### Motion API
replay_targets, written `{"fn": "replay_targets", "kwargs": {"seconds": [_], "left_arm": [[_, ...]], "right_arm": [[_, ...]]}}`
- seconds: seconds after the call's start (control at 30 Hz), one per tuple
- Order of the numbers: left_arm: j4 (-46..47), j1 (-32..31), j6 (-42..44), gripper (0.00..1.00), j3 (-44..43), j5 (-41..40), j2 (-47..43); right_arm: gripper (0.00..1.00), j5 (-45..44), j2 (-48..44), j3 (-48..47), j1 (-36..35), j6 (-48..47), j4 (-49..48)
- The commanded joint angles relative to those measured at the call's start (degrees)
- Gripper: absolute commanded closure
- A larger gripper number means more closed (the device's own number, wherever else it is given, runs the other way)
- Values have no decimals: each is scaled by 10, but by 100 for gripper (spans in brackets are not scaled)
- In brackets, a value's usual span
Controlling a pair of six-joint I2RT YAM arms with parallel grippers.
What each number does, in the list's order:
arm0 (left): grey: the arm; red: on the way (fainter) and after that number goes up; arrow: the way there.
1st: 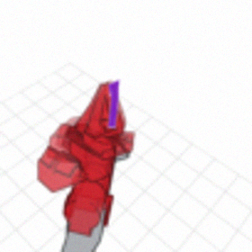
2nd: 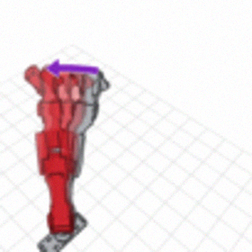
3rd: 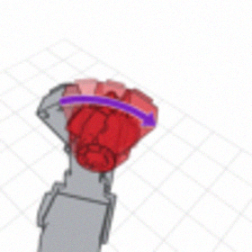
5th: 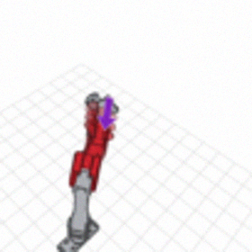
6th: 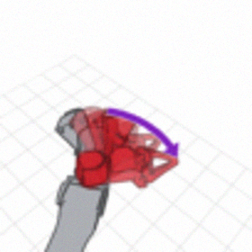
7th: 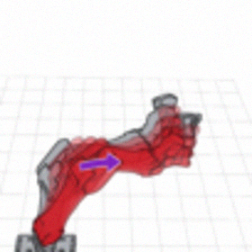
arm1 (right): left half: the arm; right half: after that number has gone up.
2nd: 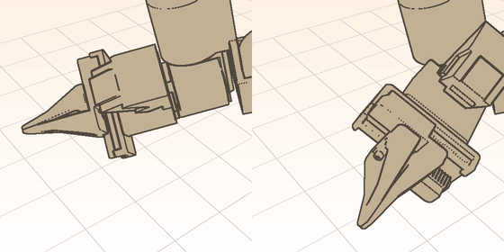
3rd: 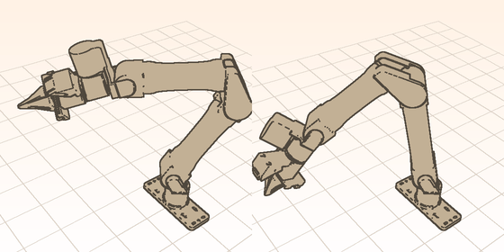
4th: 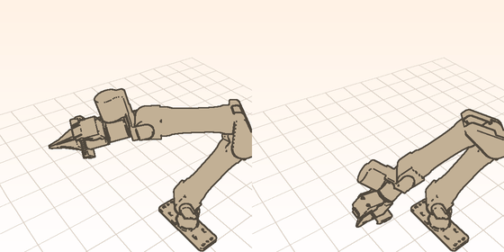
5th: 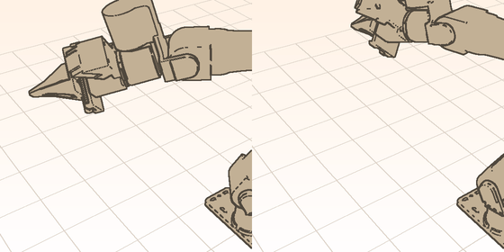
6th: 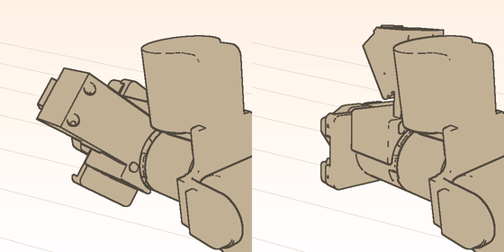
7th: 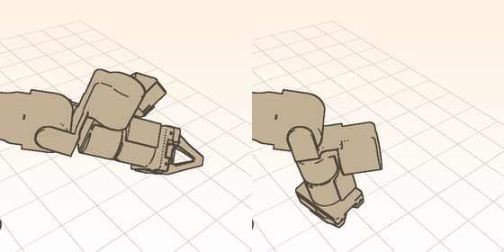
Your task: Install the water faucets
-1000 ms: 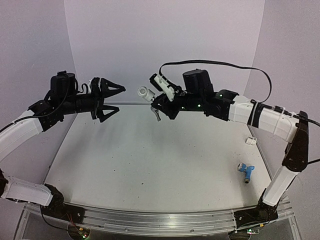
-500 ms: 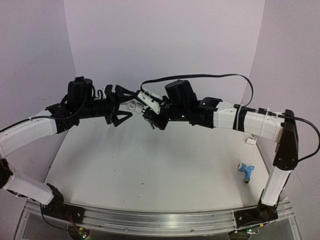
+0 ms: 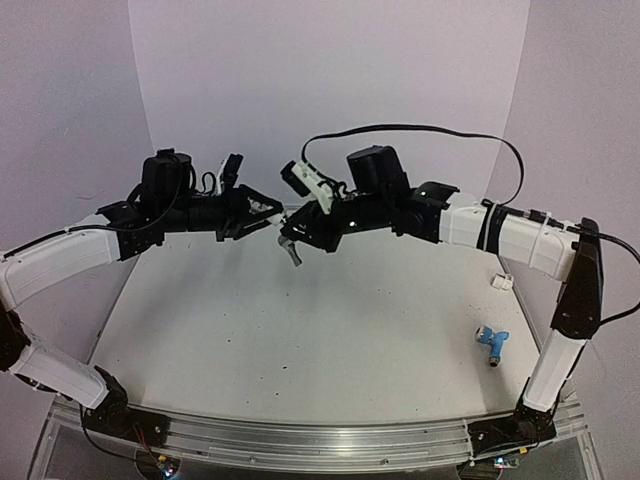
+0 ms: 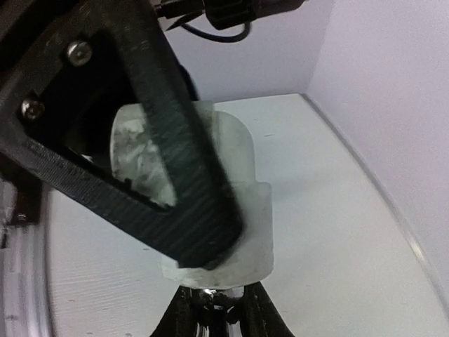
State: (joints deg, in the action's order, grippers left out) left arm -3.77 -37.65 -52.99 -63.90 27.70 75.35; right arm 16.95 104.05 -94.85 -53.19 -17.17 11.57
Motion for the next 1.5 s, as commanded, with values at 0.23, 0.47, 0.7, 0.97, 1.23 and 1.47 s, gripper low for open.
{"fn": "replay_targets", "kwargs": {"seconds": [0.23, 0.47, 0.7, 0.97, 1.23, 1.47], "left_arm": [[35, 5, 518, 100, -89, 476, 25], [24, 100, 425, 51, -67, 357, 10], [-149, 107, 284, 8, -63, 53, -68], [-5, 102, -229, 9, 46, -6, -118], [14, 43, -242, 0, 18, -70, -71], [21, 31, -235, 2, -18, -68, 2]], "right_arm": [[100, 680, -47, -3, 30, 584, -370], [100, 571, -108, 53, 70, 484, -270], [100, 254, -118, 46, 73, 158, -61], [100, 2, -34, 15, 67, 9, -74], [100, -54, -11, 12, 26, -26, -87], [100, -67, -9, 11, -4, -34, -88]]}}
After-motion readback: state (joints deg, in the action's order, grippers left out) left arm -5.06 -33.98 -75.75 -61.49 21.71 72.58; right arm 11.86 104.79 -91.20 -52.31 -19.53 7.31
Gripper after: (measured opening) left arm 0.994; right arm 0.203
